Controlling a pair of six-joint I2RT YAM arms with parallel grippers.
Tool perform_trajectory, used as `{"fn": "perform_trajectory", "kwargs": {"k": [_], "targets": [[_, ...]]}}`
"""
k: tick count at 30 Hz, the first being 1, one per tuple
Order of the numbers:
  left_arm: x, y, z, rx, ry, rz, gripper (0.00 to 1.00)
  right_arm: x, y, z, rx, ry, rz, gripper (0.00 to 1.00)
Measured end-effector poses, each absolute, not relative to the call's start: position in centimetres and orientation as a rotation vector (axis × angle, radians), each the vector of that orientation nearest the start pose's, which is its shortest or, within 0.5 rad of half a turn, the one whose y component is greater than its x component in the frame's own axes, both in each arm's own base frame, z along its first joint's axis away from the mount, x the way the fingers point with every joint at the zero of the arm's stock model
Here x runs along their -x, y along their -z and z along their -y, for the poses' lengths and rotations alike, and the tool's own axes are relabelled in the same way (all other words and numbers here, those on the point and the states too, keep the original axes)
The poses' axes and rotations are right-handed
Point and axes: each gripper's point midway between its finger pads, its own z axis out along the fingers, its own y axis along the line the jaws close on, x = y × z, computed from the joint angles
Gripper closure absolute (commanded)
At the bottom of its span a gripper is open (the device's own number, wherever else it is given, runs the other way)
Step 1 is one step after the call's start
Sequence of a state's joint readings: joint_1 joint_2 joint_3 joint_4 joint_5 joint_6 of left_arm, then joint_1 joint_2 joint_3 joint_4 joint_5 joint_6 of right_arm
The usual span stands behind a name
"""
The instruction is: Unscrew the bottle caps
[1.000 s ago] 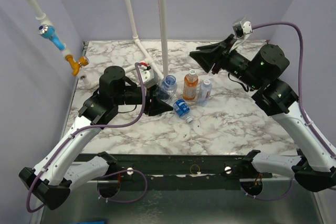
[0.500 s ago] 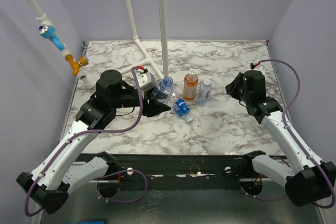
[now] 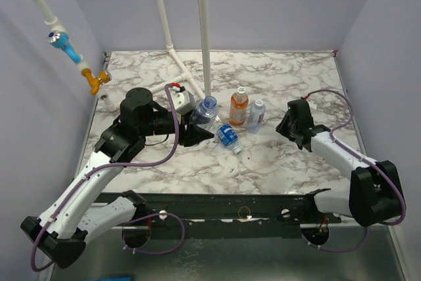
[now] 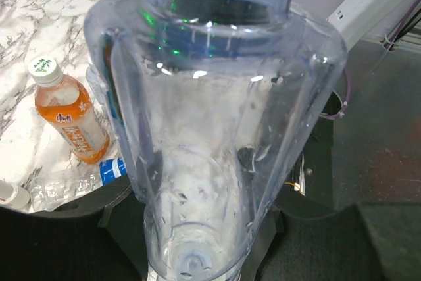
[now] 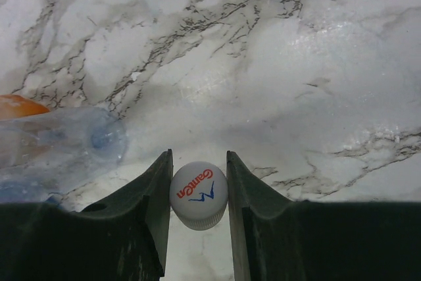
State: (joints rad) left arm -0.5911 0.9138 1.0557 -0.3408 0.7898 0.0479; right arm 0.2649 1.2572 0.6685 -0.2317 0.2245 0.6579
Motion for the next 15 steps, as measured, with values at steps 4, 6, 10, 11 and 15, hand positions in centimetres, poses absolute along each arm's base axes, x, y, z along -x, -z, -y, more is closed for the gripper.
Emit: {"fn": "perform_trajectory", "kwargs": {"k": [4, 6, 10, 11, 15], "targets": [[-16.4, -33.6, 25.8, -1.11, 1.081, -1.466, 0.87, -31.2, -5.8, -6.5, -0.596, -0.139, -2.309, 0.68], [-16.4, -33.6, 25.8, -1.11, 1.081, -1.468, 0.87, -31.1, -5.5, -6.1, -0.614, -0.124, -2.289, 0.64], [-16.6, -33.4, 26.0, -1.111, 1.083, -1.477, 0.86, -30.3, -4.5, -5.7, -0.635, -0.093, -2.285, 0.61], [-16.6, -33.3, 26.0, -1.111, 1.084, -1.481, 0.87, -30.2, -4.2, -5.7, -0.641, -0.087, -2.29, 0.61], [-16.9, -32.9, 26.2, -1.112, 1.087, -1.494, 0.87, -30.0, -2.8, -5.8, -0.645, -0.056, -2.328, 0.51]]}}
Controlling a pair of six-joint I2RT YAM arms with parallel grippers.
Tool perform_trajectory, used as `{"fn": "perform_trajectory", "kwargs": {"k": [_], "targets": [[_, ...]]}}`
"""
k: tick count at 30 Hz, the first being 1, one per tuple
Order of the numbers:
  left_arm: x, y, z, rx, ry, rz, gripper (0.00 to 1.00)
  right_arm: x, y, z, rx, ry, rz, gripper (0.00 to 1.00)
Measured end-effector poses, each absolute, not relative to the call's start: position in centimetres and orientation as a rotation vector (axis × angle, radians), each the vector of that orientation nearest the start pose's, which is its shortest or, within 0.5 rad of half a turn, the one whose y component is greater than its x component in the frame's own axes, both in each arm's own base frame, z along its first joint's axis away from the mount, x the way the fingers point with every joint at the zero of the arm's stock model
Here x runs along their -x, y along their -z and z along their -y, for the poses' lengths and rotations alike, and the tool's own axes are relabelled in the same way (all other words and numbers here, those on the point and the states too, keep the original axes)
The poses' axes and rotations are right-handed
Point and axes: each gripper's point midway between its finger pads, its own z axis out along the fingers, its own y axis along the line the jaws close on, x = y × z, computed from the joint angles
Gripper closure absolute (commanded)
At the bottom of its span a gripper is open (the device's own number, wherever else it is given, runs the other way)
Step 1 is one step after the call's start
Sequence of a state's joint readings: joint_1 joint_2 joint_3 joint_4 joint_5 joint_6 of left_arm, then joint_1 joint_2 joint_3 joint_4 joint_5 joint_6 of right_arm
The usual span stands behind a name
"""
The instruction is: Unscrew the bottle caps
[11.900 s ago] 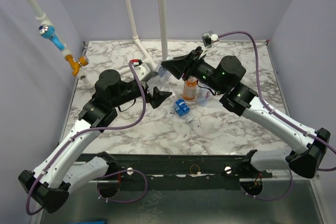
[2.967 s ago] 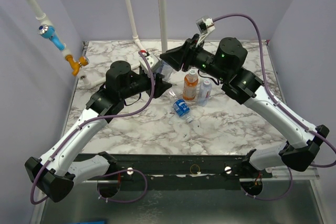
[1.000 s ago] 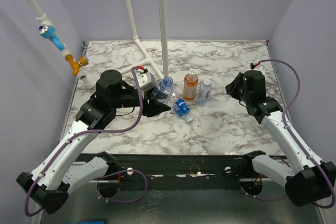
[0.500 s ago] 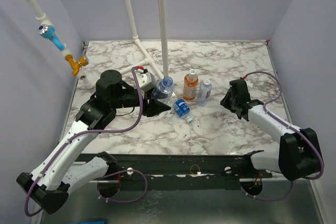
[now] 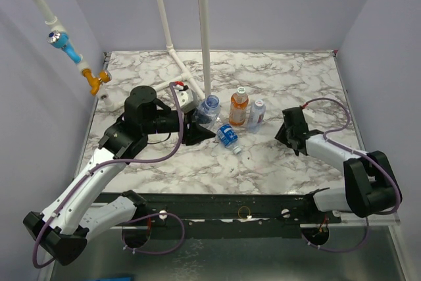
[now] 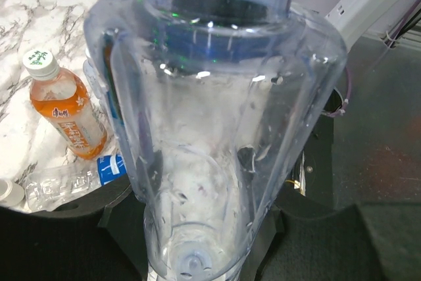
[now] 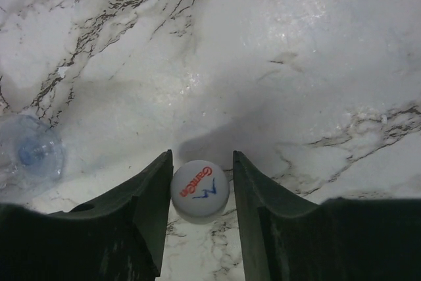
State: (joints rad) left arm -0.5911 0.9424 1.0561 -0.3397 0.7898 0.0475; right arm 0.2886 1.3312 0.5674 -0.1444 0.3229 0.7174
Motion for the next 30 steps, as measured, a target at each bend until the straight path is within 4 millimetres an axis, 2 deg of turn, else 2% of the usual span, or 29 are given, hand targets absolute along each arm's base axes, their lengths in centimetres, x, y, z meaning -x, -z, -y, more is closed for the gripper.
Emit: {"fn": "perform_trajectory", "kwargs": {"k": [4, 8, 10, 12, 14, 16, 20, 22, 24, 26, 27, 30], "targets": [[-17.0, -32.8, 26.2, -1.112, 1.088, -1.498, 0.86, -30.2, -2.6, -5.9, -0.659, -0.044, -2.34, 0.37], [-17.0, -33.1, 26.2, -1.111, 1.088, -1.493, 0.86, -30.2, -3.0, -5.9, -0.67, -0.049, -2.33, 0.33], [-17.0, -33.2, 26.2, -1.11, 1.087, -1.489, 0.86, -30.0, -3.7, -5.9, -0.67, -0.056, -2.32, 0.32], [-16.9, -33.2, 26.2, -1.109, 1.088, -1.489, 0.86, -30.0, -5.6, -5.9, -0.656, -0.084, -2.281, 0.3], [-16.9, -33.2, 26.2, -1.105, 1.091, -1.493, 0.86, -30.5, -8.8, -6.1, -0.627, -0.139, -2.208, 0.25], [-17.0, -33.3, 26.2, -1.1, 1.092, -1.496, 0.86, -31.4, -13.6, -6.8, -0.581, -0.226, -2.105, 0.21], [-17.2, -33.3, 26.2, -1.084, 1.082, -1.493, 0.86, -32.5, -26.2, -9.4, -0.417, -0.472, -1.861, 0.11], [-17.3, -33.1, 26.2, -1.076, 1.079, -1.498, 0.86, -32.5, -32.6, -11.5, -0.298, -0.614, -1.749, 0.08], [-17.5, -32.9, 26.2, -1.069, 1.074, -1.501, 0.86, -31.9, -37.8, -13.8, -0.167, -0.75, -1.649, 0.04], [-17.7, -32.9, 26.2, -1.062, 1.068, -1.502, 0.86, -30.8, -41.4, -16.2, -0.032, -0.881, -1.569, 0.0], [-17.8, -32.8, 26.2, -1.06, 1.066, -1.502, 0.86, -30.2, -42.5, -17.4, 0.03, -0.937, -1.539, 0.0], [-18.0, -32.8, 26.2, -1.054, 1.058, -1.5, 0.86, -28.4, -44.4, -21.2, 0.199, -1.077, -1.479, 0.0]]}}
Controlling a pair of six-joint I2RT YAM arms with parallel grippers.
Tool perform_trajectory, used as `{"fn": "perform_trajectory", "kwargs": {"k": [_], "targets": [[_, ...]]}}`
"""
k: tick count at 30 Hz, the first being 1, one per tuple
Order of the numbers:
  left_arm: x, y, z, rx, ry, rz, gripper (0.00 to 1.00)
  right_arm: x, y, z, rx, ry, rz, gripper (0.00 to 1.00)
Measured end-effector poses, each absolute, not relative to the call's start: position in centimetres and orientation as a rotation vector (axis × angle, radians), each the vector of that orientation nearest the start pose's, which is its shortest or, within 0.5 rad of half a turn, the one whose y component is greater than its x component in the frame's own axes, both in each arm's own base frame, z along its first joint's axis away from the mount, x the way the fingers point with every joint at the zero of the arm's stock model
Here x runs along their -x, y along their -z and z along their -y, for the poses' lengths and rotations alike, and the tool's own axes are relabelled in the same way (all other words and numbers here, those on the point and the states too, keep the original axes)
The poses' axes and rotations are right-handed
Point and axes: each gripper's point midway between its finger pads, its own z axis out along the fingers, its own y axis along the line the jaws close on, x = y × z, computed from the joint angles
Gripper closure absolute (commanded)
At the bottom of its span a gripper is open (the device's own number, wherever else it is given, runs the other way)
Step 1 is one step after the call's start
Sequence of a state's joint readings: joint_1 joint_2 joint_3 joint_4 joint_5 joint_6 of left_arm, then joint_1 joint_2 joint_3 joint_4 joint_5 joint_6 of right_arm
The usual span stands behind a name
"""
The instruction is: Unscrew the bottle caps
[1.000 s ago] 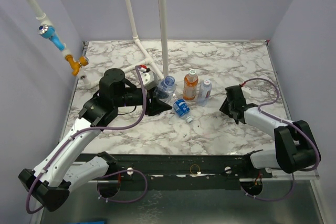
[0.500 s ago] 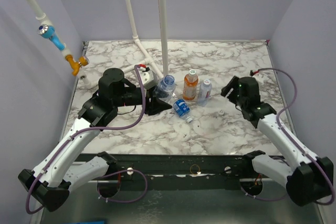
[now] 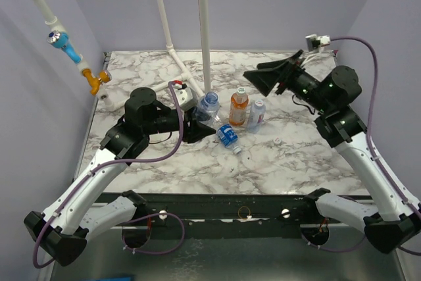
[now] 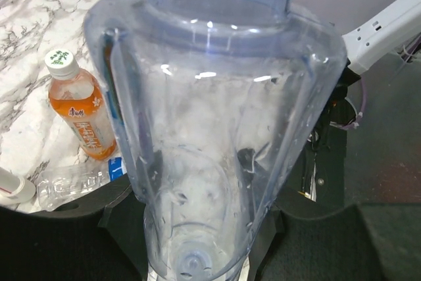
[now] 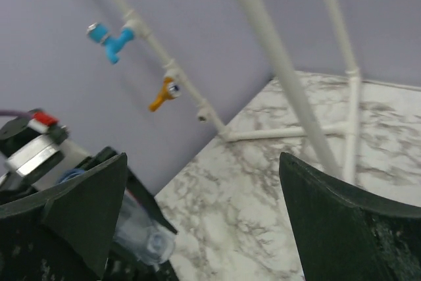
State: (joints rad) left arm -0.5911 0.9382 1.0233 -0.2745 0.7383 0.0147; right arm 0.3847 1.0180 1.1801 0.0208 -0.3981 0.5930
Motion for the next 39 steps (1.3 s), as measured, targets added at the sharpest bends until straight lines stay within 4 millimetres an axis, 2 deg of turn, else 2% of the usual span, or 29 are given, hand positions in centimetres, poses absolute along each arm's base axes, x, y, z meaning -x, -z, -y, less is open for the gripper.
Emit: {"fn": "perform_trajectory", "kwargs": {"k": [4, 7, 9, 12, 16, 22, 23, 24, 25, 26, 27, 32, 36, 39], "targets": [[-18.3, -32.5, 26.3, -1.032, 1.064, -1.523, 0.86, -25.5, -45.2, -27.6, 0.425, -1.235, -1.44, 0.0], [-18.7, -32.3, 26.4, -1.017, 1.057, -1.539, 0.86, -23.6, -44.8, -31.2, 0.547, -1.301, -1.424, 0.0], [-19.1, -32.1, 26.4, -1.005, 1.046, -1.548, 0.86, -22.8, -44.3, -32.6, 0.593, -1.32, -1.42, 0.02], [-19.4, -32.0, 26.4, -0.989, 1.034, -1.557, 0.86, -22.2, -44.1, -33.6, 0.63, -1.326, -1.406, 0.09], [-19.5, -31.9, 26.4, -0.981, 1.035, -1.563, 0.86, -21.7, -44.0, -34.6, 0.663, -1.323, -1.389, 0.29], [-19.7, -31.8, 26.4, -0.964, 1.035, -1.579, 0.85, -22.0, -42.3, -36.5, 0.684, -1.293, -1.422, 0.71], [-19.7, -31.7, 26.4, -0.961, 1.036, -1.586, 0.77, -22.2, -42.2, -36.6, 0.684, -1.284, -1.421, 0.75], [-19.7, -31.5, 26.4, -0.953, 1.041, -1.597, 0.6, -22.4, -42.2, -36.5, 0.684, -1.267, -1.416, 0.78], [-19.8, -31.4, 26.3, -0.945, 1.04, -1.607, 0.33, -22.5, -42.1, -36.5, 0.678, -1.256, -1.418, 0.79], [-19.8, -31.4, 26.3, -0.943, 1.04, -1.609, 0.14, -22.6, -42.1, -36.5, 0.675, -1.248, -1.417, 0.79], [-19.8, -31.4, 26.3, -0.94, 1.037, -1.611, 0.02, -22.8, -42.1, -36.4, 0.67, -1.242, -1.418, 0.8], [-20.5, -31.5, 25.7, -0.891, 0.982, -1.626, 0.01, -23.9, -41.5, -36.1, 0.644, -1.163, -1.44, 0.8], [-21.2, -32.0, 23.8, -0.82, 0.862, -1.635, 0.01, -25.0, -40.7, -35.6, 0.628, -1.077, -1.464, 0.81], [-21.7, -32.0, 21.9, -0.778, 0.74, -1.657, 0.01, -26.0, -39.8, -35.5, 0.625, -1.018, -1.48, 0.85]]}}
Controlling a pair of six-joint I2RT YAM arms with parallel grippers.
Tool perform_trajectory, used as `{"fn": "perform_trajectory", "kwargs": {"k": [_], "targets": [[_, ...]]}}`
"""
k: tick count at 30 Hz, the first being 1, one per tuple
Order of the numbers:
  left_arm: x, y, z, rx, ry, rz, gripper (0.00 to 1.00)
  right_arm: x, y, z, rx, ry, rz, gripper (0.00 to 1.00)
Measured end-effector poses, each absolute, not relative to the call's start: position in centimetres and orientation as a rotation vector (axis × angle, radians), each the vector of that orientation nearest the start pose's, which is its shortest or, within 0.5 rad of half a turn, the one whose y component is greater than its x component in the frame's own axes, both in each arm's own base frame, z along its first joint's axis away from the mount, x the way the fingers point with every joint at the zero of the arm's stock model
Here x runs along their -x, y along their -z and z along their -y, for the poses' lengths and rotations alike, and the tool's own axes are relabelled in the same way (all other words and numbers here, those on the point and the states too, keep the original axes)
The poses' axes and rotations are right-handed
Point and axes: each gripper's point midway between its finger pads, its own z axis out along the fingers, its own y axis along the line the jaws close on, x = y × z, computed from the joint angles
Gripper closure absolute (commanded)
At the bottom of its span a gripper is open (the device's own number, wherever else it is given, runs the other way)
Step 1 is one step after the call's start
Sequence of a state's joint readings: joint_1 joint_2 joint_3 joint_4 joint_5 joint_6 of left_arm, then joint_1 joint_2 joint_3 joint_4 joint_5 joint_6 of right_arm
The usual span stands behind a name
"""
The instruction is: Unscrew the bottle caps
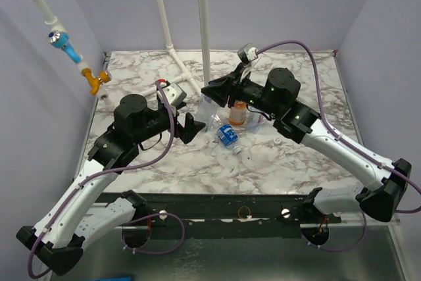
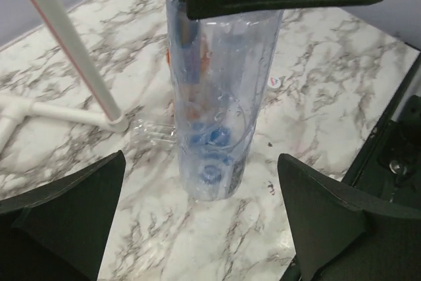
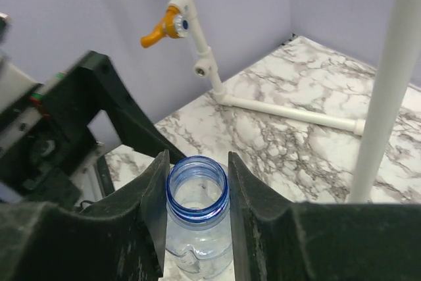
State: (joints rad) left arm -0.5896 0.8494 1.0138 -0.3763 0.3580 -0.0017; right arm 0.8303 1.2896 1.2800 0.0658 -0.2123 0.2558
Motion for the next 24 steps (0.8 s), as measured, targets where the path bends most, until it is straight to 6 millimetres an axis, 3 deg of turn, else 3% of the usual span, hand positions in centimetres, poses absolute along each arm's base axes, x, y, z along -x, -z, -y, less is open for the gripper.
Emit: {"fn": "perform_trajectory", "kwargs": {"k": [5, 13, 18, 24], "targets": [[-22.1, -33.9, 19.2, -0.729, 0.583, -1.663, 0.01, -28.9, -35.9, -37.2, 0.645, -0.93, -1.539, 0.96], [-22.0, -38.8, 17.1, -0.624, 0.515, -1.594, 0.01, -34.1, -25.0, -41.6, 0.717, -0.8, -1.661, 0.99], [-22.7, -41.4, 15.2, -0.482, 0.46, -1.582, 0.01, -36.0, -22.5, -44.2, 0.752, -0.695, -1.586, 0.99], [-22.7, -42.1, 14.5, -0.428, 0.451, -1.599, 0.01, -37.6, -22.0, -46.6, 0.705, -0.606, -1.437, 0.99]]}}
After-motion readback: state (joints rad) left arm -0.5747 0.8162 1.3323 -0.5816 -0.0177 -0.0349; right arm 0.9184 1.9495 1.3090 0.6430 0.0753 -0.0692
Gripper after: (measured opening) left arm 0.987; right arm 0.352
